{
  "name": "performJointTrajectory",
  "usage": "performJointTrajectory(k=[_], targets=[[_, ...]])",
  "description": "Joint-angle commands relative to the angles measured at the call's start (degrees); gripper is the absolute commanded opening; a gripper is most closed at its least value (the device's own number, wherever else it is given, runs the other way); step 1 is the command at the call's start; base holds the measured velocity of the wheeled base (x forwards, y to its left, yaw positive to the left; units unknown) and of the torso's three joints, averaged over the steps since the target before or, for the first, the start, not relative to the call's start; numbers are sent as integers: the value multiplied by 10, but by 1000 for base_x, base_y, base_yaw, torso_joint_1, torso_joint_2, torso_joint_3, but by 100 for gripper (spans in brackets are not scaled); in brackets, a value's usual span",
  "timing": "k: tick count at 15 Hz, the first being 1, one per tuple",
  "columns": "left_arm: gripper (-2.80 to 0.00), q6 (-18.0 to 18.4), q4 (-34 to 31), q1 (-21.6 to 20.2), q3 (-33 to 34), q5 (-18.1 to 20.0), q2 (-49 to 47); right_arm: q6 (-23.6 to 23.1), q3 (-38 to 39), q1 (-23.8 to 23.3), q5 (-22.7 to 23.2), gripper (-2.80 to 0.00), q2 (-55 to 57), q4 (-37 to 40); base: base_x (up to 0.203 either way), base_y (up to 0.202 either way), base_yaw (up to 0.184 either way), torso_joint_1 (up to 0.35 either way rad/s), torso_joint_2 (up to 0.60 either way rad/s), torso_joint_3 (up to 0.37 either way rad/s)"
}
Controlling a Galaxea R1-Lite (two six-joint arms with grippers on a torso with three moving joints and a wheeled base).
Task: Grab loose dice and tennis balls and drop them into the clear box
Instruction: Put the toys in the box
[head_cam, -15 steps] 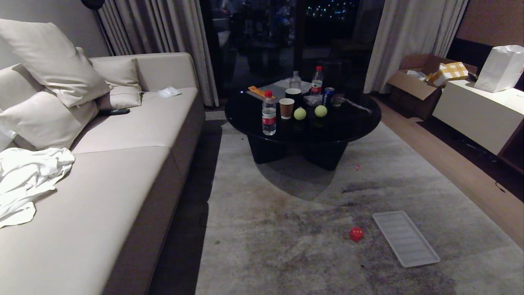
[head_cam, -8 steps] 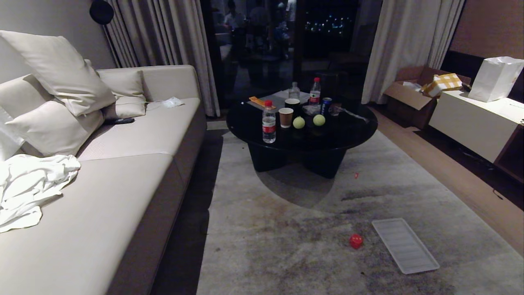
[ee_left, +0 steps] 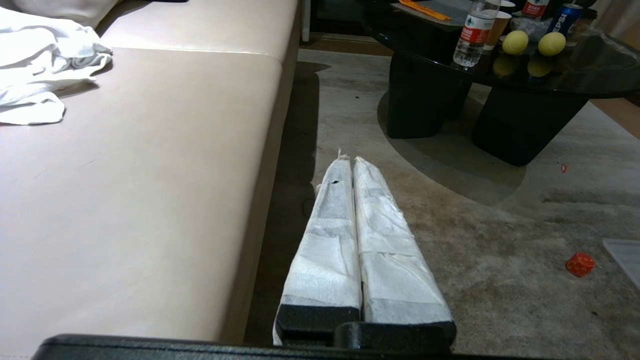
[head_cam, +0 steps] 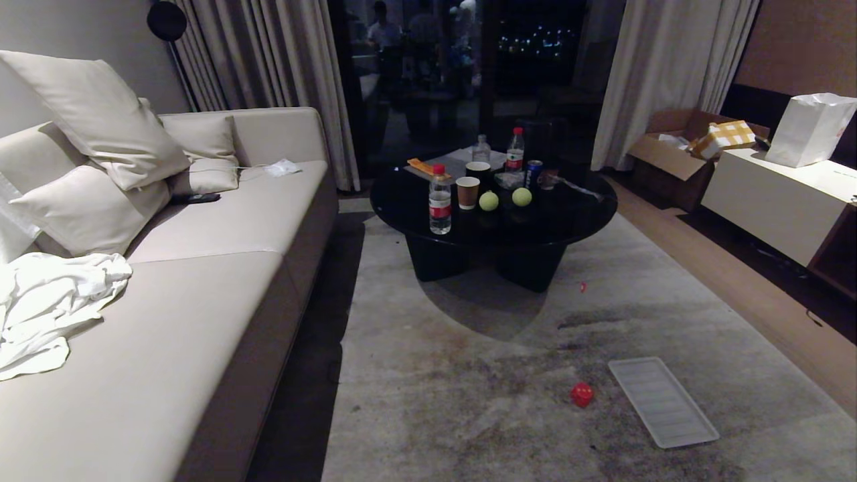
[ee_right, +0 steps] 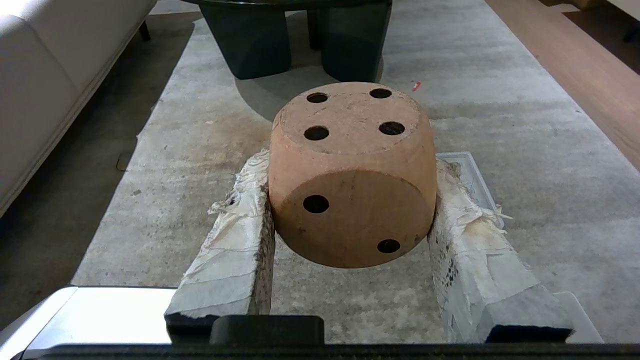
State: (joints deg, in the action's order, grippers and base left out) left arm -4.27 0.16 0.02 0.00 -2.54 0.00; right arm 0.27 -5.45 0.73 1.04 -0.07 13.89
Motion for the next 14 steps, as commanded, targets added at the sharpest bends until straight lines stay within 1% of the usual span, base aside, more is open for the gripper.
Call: performJointTrajectory(k=[1,7,8,14], targets=[[-280,0,0,0,1,1,-1,0,0,0,0,-280,1,1,0,0,0,0,0,0],[-280,3,0,0,1,2,-1,1,0,0,0,-280,1,1,0,0,0,0,0,0],[-280,2,0,0,1,2,-1,0,0,0,-1,-280,1,1,3,3,-69,-2,2,2],[-280,-5,-1,0,1,-5,-1,2,0,0,-1,-280,1,1,0,9,-159,2,1,1]])
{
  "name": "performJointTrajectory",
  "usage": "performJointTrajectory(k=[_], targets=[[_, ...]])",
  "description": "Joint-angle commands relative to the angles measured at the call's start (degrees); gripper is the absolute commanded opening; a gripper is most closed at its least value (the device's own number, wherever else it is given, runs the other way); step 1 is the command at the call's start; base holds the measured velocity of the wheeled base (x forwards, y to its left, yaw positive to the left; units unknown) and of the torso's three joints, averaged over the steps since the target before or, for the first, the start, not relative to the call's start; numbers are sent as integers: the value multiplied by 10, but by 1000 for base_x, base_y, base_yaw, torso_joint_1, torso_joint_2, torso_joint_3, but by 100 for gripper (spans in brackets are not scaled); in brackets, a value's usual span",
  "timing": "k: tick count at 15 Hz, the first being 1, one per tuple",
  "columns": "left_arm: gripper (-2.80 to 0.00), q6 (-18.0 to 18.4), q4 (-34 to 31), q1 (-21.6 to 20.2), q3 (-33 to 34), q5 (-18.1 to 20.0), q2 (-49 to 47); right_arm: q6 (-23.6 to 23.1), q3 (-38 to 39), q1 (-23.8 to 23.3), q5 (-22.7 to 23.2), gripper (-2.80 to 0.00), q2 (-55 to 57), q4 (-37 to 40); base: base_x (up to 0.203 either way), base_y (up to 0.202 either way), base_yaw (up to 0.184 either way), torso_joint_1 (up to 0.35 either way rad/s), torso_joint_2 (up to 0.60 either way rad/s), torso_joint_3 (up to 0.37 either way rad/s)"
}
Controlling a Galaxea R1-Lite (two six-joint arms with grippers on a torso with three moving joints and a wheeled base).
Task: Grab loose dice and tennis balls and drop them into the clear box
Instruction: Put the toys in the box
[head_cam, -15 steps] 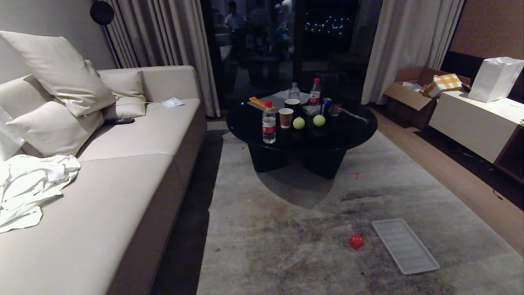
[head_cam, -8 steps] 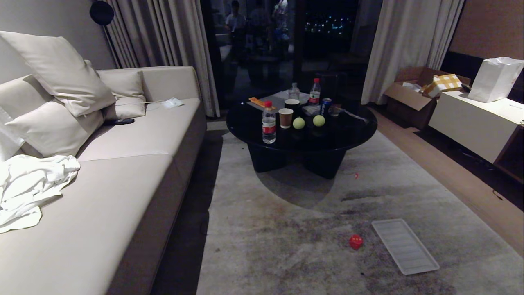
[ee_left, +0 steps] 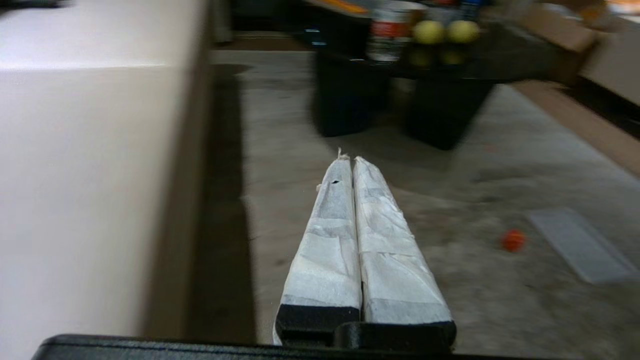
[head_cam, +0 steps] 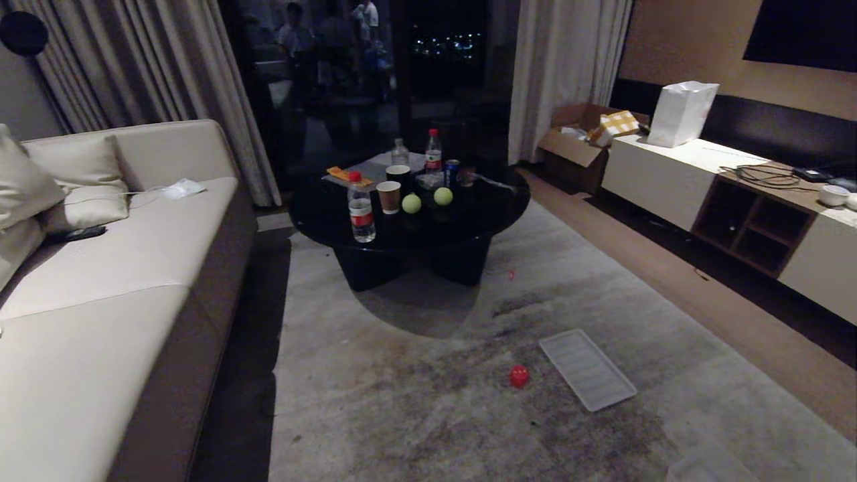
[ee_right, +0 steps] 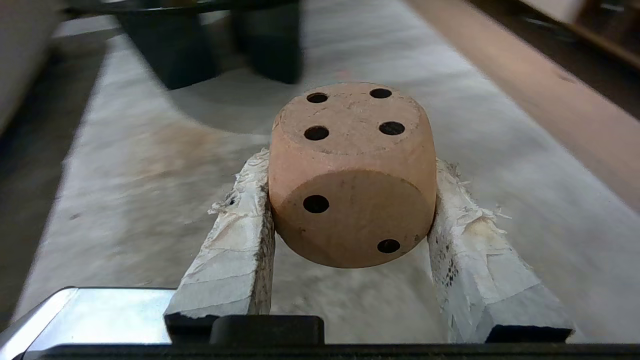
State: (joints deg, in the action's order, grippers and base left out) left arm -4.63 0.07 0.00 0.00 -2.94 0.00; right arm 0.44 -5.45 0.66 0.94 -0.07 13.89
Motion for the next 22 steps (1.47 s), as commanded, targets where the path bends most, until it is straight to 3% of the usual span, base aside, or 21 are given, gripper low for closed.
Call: performJointTrajectory(k=[1,22], targets=[[-280,0,0,0,1,-1,0,0,0,0,0,-280,1,1,1,8,-157,-2,-2,2],[-280,-7,2,1,1,-1,-1,-1,0,0,0,-280,1,1,1,11,-161,3,3,3]])
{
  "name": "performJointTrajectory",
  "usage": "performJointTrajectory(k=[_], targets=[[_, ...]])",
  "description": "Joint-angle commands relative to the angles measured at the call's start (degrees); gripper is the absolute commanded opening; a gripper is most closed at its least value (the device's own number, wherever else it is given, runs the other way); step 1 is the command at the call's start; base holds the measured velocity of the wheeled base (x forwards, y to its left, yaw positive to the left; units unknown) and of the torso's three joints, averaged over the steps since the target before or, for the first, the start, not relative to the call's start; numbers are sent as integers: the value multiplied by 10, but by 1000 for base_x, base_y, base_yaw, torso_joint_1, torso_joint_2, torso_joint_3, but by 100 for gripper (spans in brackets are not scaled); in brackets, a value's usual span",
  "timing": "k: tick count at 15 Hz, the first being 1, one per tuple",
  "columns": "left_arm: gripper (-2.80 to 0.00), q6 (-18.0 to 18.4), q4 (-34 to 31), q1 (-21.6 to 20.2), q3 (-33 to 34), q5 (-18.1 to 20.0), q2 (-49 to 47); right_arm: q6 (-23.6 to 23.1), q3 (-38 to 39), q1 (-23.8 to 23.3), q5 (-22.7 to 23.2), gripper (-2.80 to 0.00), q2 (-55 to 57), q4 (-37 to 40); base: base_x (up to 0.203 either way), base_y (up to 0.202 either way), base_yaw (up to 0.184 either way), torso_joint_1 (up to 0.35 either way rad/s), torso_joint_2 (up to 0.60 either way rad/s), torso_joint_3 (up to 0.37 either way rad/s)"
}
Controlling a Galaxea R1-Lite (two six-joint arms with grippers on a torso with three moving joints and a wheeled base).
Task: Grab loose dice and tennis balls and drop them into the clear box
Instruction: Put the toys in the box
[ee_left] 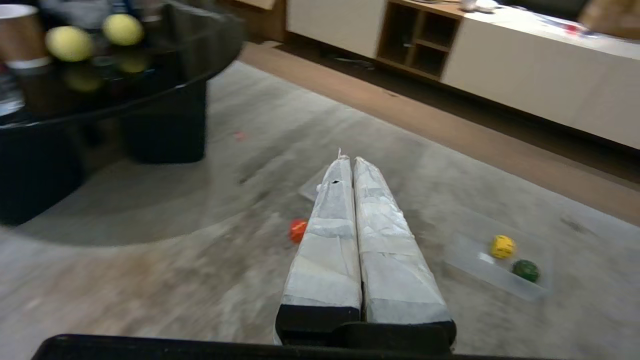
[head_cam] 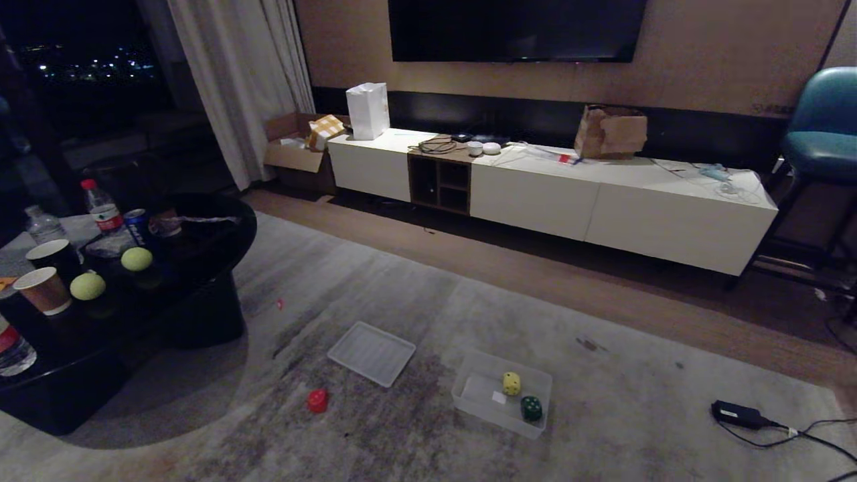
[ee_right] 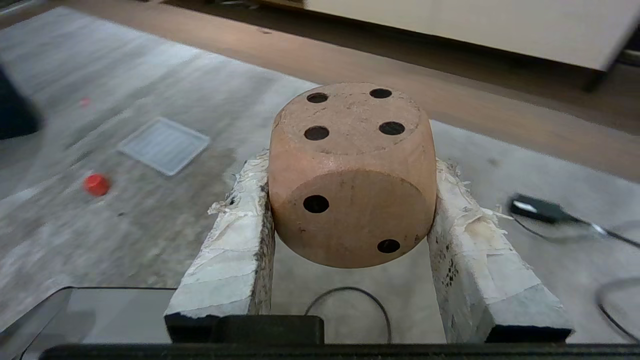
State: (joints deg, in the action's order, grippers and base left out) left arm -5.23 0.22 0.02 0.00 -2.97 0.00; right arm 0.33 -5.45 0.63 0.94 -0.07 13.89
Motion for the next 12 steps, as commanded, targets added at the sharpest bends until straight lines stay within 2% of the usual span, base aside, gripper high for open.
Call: performJointTrajectory(k=[1,6,12], targets=[[-280,0,0,0,1,0,-1,0,0,1,0,-280,1,1,0,0,0,0,0,0],[-280,0,0,0,1,-1,-1,0,0,1,0,-280,1,1,0,0,0,1,0,-21],[-280,0,0,0,1,-1,-1,0,0,1,0,-280,1,1,0,0,0,2,1,-188]])
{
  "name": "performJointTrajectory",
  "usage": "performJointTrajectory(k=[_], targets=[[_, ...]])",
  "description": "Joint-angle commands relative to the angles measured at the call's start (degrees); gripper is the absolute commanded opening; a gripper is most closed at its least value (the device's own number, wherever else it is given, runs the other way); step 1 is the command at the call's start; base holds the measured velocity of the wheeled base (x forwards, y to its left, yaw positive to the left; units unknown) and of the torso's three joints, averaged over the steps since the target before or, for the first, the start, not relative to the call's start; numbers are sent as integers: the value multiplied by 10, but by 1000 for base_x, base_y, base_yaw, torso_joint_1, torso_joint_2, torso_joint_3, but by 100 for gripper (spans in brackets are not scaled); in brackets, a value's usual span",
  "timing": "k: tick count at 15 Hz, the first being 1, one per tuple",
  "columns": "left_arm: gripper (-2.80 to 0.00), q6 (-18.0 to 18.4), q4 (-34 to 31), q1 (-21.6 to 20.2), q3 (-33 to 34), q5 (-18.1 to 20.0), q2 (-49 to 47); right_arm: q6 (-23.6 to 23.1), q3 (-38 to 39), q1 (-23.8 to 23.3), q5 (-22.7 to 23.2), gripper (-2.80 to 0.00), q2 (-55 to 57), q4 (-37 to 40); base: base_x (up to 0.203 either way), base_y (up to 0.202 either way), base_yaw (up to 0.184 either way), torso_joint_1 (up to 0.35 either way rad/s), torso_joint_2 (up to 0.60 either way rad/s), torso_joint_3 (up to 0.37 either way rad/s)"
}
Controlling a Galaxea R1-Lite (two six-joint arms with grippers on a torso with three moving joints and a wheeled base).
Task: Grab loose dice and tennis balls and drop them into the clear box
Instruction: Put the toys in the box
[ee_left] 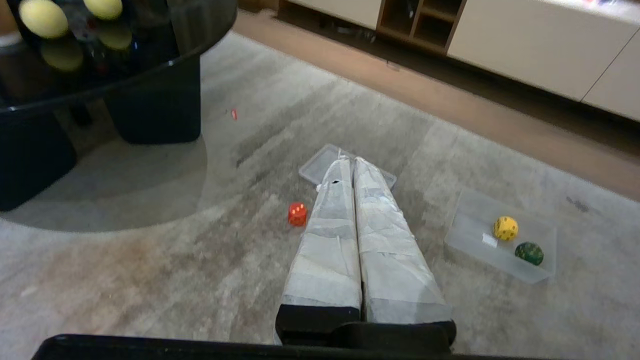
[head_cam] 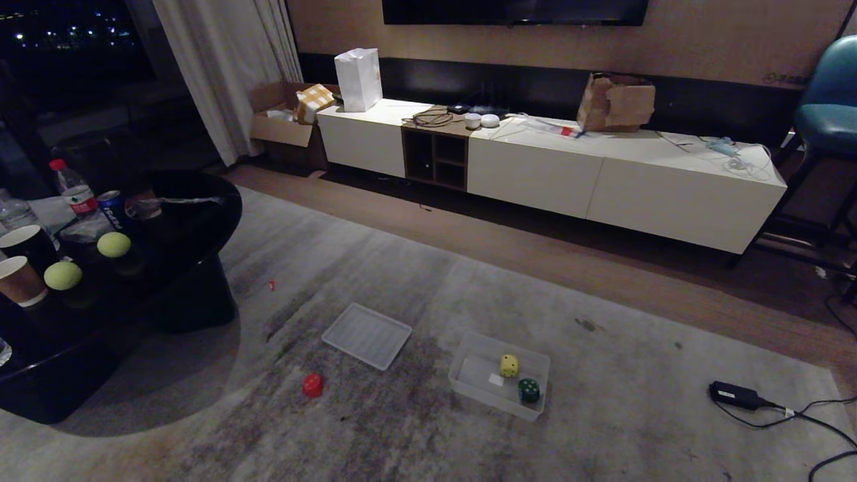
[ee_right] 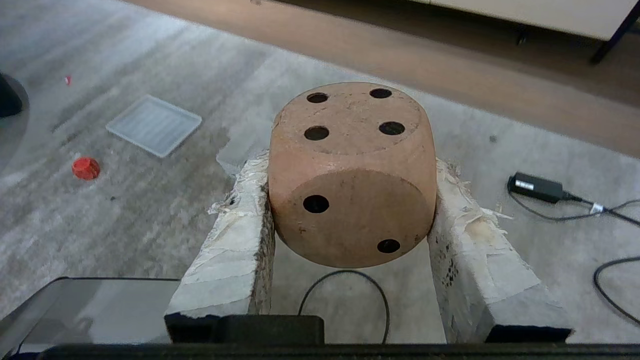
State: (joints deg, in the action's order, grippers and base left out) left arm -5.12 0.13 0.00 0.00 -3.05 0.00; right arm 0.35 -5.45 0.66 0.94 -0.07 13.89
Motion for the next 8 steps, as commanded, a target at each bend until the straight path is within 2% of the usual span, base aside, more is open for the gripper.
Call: performJointTrajectory(k=[1,8], targets=[[-280,-1,0,0,1,0,-1,0,0,0,0,-280,1,1,0,0,0,7,2,-200],[-280,0,0,1,1,0,-1,0,0,0,0,-280,1,0,0,0,0,3,3,-198]])
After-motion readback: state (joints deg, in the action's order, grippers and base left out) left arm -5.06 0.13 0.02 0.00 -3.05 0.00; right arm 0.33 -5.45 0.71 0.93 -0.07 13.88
